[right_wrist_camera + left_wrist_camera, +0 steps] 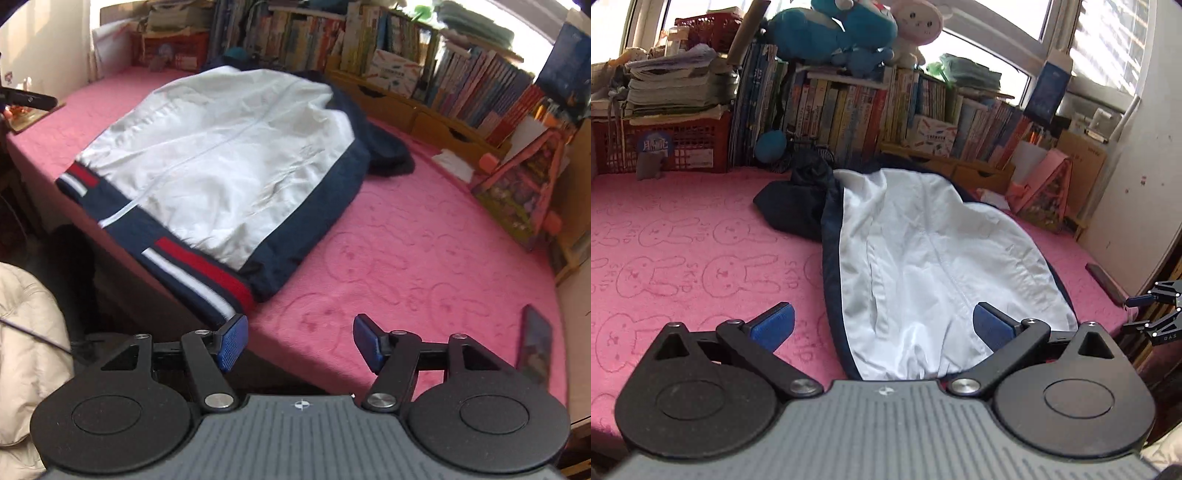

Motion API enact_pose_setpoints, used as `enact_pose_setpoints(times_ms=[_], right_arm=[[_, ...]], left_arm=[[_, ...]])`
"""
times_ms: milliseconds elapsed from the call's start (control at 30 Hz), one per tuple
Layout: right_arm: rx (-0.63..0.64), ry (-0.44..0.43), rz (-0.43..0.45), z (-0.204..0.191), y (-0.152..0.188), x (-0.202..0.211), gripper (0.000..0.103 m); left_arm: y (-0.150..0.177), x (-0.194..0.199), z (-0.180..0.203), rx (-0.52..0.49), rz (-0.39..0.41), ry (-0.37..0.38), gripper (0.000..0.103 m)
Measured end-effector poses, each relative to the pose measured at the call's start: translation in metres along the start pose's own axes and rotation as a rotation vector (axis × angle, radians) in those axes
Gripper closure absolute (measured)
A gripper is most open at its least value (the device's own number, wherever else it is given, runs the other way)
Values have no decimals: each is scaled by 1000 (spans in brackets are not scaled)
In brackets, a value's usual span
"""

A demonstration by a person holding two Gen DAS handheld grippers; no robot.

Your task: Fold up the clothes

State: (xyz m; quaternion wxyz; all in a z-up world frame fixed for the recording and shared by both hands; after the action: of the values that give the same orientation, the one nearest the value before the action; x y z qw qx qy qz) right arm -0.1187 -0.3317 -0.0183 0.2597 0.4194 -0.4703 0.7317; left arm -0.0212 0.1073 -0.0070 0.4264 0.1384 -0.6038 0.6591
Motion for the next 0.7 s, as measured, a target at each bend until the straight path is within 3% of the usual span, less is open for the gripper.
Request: enact_pose_setpoints(times_ms=[100, 200, 300, 433, 500, 567, 700], right_arm=[[-76, 41, 182, 16, -46, 6, 24], [-132, -51, 277, 1, -105, -18, 25], [-119, -157, 316, -36, -162, -52, 33], [-49, -219, 241, -82, -201, -111, 41], [-36, -221, 183, -93, -202, -138, 46], [-51, -206, 123, -93, -190, -158, 47], [-142, -130, 35, -50, -139, -175, 50]], left_arm=[[-26, -34, 6, 14, 39, -78, 0], [-34, -82, 18, 10, 65, -136, 0], [-21, -126, 20, 38, -16, -170, 0], [3, -151, 8, 46, -70, -277, 0], [16, -156, -3, 51, -98, -343, 0], [27, -158, -14, 72, -105, -360, 0], [30, -157, -17, 68, -77, -357, 0]])
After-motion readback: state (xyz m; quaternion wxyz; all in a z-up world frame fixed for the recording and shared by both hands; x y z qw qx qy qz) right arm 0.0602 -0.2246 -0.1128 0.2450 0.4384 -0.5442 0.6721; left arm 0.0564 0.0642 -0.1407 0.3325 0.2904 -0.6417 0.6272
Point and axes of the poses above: each gripper's, at about its wrist camera, not at the fingertips, and x roughly against the way its jaws point, z to its right, y to its underside, the point moved 8 cm from there along -x, roughly the way its jaws point, and after that the axes turned 12 degrees about -z, right-handed, at the moved point
